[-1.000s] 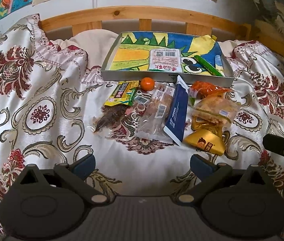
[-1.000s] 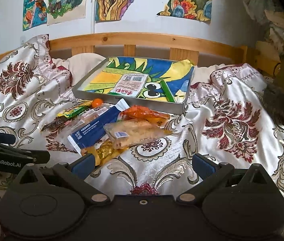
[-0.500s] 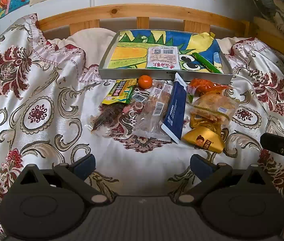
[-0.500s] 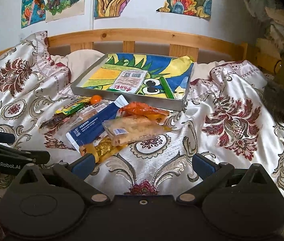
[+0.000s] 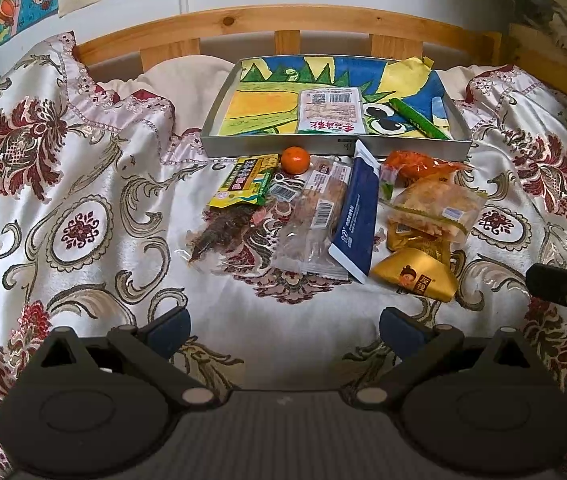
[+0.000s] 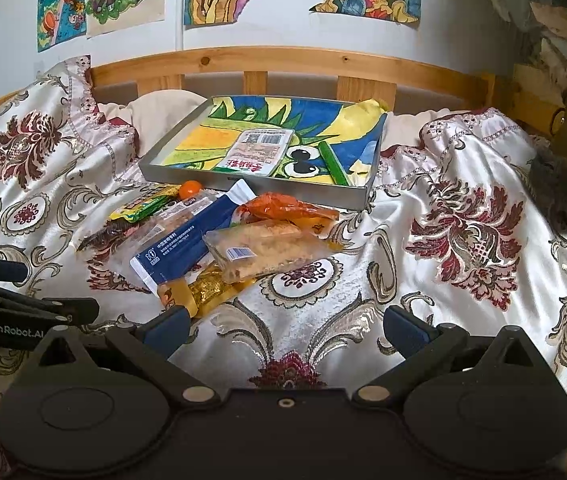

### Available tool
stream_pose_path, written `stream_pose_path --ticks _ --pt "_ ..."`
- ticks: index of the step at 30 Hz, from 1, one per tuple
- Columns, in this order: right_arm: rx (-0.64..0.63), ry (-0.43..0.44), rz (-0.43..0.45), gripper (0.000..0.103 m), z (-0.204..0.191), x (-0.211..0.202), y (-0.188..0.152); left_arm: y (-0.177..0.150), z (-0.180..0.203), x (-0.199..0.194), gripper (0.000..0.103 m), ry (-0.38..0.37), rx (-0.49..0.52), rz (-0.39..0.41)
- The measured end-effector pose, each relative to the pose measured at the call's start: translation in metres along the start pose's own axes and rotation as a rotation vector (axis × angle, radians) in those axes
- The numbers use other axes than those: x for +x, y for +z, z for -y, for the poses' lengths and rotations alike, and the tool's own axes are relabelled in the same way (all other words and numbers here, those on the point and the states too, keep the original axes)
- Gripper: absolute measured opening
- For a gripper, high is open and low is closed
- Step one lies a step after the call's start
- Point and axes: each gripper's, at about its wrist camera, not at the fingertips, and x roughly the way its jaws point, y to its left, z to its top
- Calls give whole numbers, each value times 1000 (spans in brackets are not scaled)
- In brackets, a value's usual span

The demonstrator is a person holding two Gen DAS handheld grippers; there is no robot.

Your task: Organize snacks

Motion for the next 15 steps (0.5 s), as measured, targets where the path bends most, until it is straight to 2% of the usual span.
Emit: stream_pose_path --ticks 15 --pt "44 23 -31 102 13 3 17 7 3 8 103 72 30 -5"
